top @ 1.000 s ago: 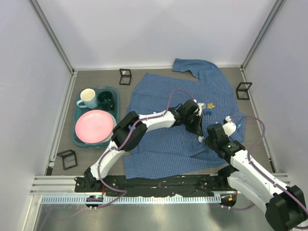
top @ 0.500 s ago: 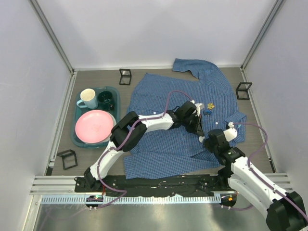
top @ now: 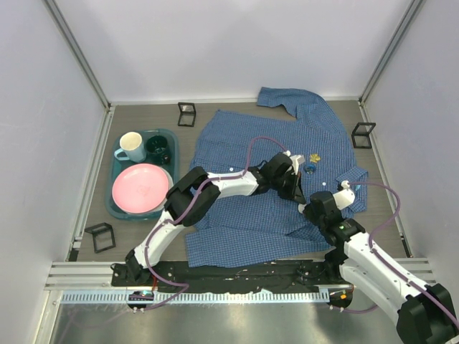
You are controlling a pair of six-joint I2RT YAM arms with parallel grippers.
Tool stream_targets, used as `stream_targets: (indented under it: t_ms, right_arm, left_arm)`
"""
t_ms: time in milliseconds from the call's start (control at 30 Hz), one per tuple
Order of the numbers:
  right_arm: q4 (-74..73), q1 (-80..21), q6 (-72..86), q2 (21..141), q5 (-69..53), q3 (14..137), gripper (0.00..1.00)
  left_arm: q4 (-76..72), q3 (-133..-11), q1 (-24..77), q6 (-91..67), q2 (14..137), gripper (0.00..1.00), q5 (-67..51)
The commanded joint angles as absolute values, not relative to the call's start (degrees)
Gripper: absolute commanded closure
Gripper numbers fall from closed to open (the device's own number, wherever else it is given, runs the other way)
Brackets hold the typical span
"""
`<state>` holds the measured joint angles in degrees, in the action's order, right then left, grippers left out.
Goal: Remove the brooch from the garment
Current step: Remove the brooch from the clothes.
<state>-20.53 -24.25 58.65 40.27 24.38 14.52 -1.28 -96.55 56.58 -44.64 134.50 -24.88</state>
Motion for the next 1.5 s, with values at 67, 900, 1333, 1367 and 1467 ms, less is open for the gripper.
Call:
stream_targets:
  t_ms: [67, 900, 1333, 1367, 1467]
  right_arm:
    - [-17.40, -24.00, 58.18, 40.60, 27.25, 16.79, 0.77]
    - [-13.80, -23.38, 59.15, 45.17, 22.94, 14.59, 0.79]
    - [-11.61, -23.29, 54.23, 49.39, 16.27, 14.94, 0.82]
    - [-11.17, -23.29, 53.53, 50.53, 15.91, 15.12, 0.82]
    - [-10.20, -23.29, 52.30, 53.60, 14.07, 16.08, 0.82]
  left_arm:
    - [-4.75, -95.45, 57.13, -44.39, 130.87, 1.00, -26.19]
    - [-5.01, -95.27, 57.13, -44.30, 130.96, 1.00, -26.45]
    - [-2.90, -97.56, 57.48, -44.56, 132.27, 1.00, -27.07]
    - [-2.55, -97.99, 57.65, -44.73, 132.36, 1.00, -26.98]
    - [-1.41, -99.22, 58.27, -45.17, 132.71, 1.00, -26.63]
